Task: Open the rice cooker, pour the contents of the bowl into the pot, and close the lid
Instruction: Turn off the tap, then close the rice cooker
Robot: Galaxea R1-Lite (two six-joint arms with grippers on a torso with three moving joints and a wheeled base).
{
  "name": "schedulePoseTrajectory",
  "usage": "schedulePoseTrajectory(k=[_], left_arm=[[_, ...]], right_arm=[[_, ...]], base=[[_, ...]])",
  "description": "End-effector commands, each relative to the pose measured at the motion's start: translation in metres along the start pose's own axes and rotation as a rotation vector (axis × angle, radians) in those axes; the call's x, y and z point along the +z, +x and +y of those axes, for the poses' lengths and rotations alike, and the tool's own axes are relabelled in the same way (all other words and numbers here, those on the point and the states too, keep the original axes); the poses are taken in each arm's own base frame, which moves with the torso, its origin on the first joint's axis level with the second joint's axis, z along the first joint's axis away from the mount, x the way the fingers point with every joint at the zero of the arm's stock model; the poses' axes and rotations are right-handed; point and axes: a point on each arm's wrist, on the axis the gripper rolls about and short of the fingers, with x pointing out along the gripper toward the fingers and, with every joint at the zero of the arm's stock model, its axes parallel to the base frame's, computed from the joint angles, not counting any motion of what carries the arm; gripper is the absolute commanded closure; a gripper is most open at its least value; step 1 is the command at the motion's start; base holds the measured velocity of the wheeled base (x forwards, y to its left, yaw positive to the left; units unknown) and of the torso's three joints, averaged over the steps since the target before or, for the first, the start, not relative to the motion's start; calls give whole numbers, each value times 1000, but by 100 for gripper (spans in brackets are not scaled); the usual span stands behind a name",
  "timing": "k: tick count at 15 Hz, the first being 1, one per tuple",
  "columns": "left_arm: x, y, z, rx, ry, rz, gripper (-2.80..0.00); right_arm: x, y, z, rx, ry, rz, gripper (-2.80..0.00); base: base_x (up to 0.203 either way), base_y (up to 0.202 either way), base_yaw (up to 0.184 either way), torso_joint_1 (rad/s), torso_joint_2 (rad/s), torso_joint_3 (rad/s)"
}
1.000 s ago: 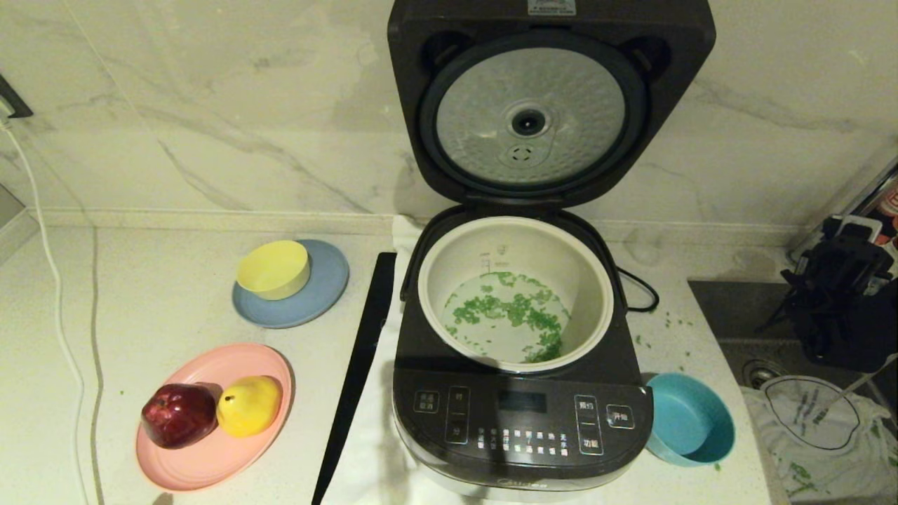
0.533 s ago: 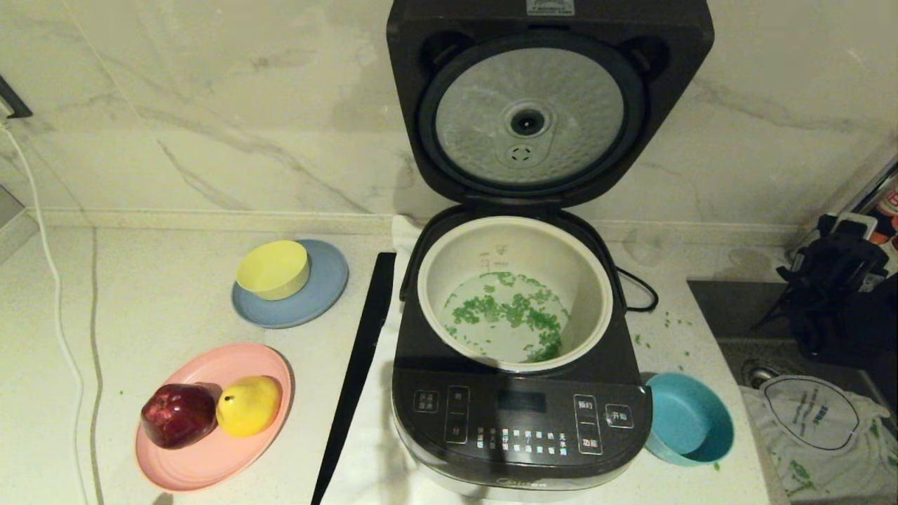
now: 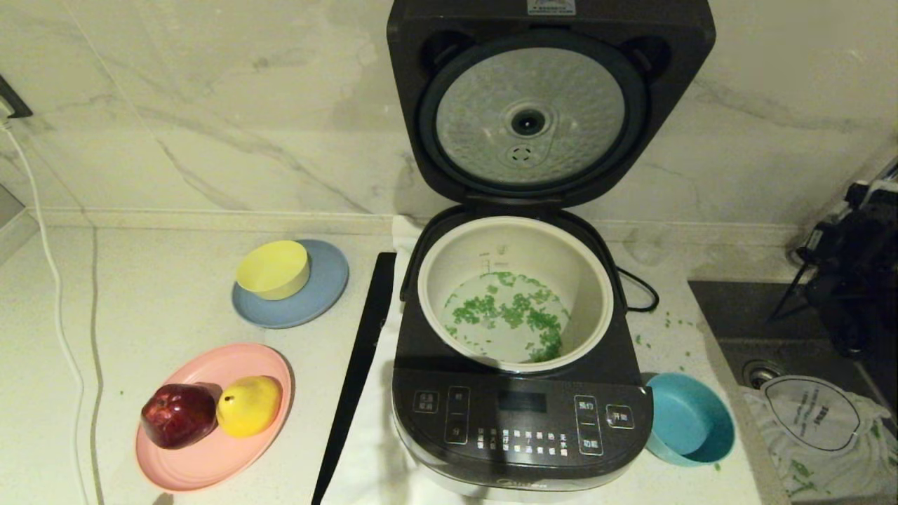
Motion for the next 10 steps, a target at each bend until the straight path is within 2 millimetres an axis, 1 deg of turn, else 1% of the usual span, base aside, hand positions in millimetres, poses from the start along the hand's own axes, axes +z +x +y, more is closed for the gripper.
schedulePoseTrajectory(k=[1,3,4,6,8,9,10], left_arm=[[-3,0,0,0,-1,7,0],[-3,0,0,-1,1,6,0],[-3,0,0,-1,-1,6,0],[-3,0,0,-1,1,6,0],[-3,0,0,-1,0,6,0],[-3,0,0,-1,1,6,0],[-3,0,0,1,1,6,0]], right_arm=[[70,-36,-7,73,84,-58,0],[92,-61,1,204,92,66,0],[105,-69,5,265,115,135,0],[144,-81,8,397,230,262,0],[180,-90,6,591,370,414,0],[193,-94,5,731,440,515,0],[198,-96,4,838,491,602,0]], base=[[0,0,0,0,0,0],[0,0,0,0,0,0],[0,0,0,0,0,0],[0,0,0,0,0,0],[0,0,0,0,0,0],[0,0,0,0,0,0],[0,0,0,0,0,0]])
